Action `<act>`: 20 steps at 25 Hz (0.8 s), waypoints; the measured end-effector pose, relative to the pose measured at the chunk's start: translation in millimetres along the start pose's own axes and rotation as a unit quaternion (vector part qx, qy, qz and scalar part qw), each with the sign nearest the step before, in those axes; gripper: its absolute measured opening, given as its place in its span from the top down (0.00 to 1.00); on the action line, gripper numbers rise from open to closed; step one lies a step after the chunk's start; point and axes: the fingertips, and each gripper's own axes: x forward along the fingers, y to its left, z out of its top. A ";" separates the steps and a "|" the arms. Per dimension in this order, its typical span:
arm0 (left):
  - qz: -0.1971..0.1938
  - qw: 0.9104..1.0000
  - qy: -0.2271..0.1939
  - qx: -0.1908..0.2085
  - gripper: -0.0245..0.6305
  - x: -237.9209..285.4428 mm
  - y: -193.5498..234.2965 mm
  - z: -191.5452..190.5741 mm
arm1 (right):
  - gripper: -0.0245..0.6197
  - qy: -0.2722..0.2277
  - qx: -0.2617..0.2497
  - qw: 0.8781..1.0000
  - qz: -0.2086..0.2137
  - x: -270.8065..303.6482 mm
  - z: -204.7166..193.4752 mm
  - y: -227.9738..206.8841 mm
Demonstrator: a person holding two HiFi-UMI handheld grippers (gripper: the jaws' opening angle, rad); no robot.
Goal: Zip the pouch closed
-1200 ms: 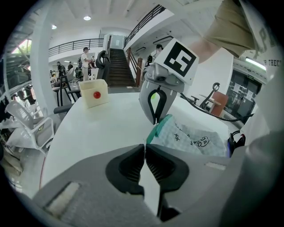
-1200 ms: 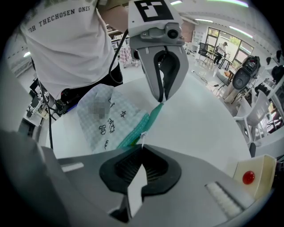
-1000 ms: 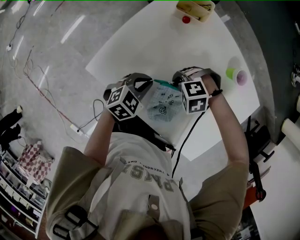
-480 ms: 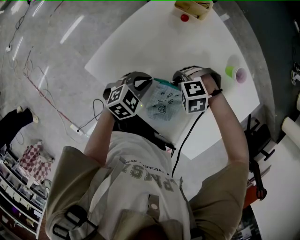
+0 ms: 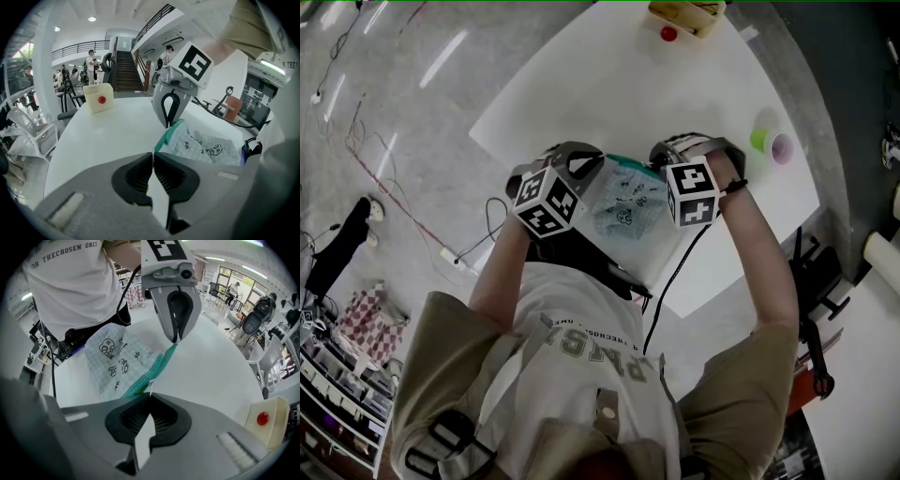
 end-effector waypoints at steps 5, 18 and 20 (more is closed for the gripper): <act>0.006 1.000 0.006 -0.003 0.92 -3.3 5.9 -6.2 | 0.96 0.008 0.004 1.000 0.002 0.6 -7.8 5.0; 0.024 0.999 0.026 -0.005 0.92 -7.3 16.4 -21.9 | 0.96 0.028 0.021 0.999 0.004 -1.7 -37.3 23.7; 0.026 0.999 0.029 -0.007 0.92 -7.8 17.8 -24.8 | 0.96 0.023 0.029 0.999 -0.001 -3.5 -38.8 24.4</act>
